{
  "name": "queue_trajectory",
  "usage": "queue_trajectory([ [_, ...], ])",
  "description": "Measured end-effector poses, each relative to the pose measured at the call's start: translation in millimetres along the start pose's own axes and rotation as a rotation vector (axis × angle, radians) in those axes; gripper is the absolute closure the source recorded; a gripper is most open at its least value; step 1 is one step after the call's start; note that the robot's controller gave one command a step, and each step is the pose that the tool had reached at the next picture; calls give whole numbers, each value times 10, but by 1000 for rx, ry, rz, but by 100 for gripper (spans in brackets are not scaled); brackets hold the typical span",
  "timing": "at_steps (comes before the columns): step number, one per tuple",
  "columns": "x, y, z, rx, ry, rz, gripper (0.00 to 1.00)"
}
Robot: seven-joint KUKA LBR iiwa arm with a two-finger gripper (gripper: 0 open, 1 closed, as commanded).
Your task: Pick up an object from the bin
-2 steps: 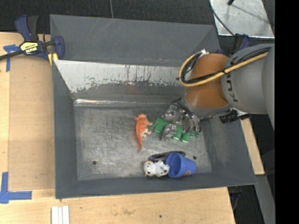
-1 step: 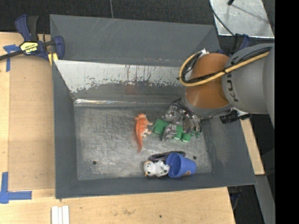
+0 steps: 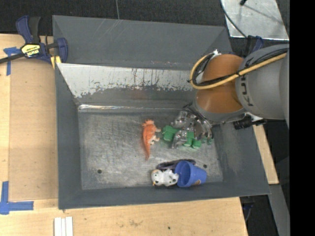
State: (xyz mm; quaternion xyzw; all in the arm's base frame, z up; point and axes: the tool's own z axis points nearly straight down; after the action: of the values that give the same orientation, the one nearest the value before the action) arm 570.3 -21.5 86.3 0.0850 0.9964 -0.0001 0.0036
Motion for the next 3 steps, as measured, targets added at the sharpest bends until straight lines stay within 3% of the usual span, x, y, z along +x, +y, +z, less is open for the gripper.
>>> queue_trajectory([
  [3,-5,0,-163,0,2,0,100],
])
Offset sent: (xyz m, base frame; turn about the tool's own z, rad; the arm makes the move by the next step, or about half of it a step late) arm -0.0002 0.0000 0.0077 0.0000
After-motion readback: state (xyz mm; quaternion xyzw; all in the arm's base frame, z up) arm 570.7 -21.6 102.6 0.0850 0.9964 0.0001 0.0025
